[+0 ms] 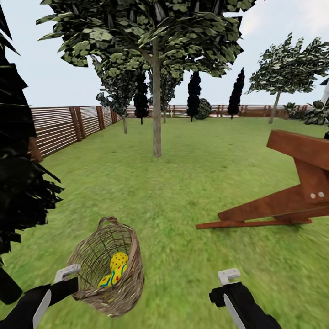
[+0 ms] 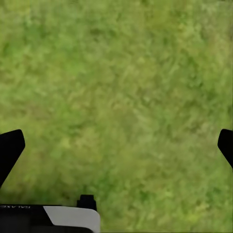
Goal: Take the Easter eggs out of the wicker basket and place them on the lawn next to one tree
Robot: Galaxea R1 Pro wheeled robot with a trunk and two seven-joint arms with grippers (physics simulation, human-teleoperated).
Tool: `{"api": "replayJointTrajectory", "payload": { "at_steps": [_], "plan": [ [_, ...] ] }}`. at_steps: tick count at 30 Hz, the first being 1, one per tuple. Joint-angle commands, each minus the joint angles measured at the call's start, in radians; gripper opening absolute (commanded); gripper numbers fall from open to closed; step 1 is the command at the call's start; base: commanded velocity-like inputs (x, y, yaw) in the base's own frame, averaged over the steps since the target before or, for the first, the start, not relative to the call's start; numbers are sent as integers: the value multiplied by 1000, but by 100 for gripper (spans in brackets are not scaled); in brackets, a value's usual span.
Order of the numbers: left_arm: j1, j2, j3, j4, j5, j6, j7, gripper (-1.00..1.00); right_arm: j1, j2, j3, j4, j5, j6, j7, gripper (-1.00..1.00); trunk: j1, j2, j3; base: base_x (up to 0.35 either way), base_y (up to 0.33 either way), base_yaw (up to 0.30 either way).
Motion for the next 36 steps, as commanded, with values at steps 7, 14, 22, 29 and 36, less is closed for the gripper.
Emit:
{"api": "replayJointTrajectory", "payload": {
  "at_steps": [7,14,22,29,36],
  "plan": [
    [0,-9,4,-2,12,9,-3,-100,-1,-1,3,-1,-11,3,-10,100,1,-1,-5,335,0,0],
    [-1,-10,4,-2,12,9,-3,-100,-1,-1,3,-1,-11,3,-10,100,1,-1,-10,335,0,0],
    [-1,-10,4,-2,12,9,-3,-100,-1,-1,3,-1,-11,3,-10,100,1,-1,-15,335,0,5],
    [-1,-10,4,-3,12,9,-3,-100,-1,-1,5,-1,-9,3,-10,100,1,-1,-22,335,0,210],
    [0,-10,4,-3,12,9,-3,-100,-1,-1,4,-1,-11,3,-10,100,1,-1,-24,335,0,54]
  ]
}}
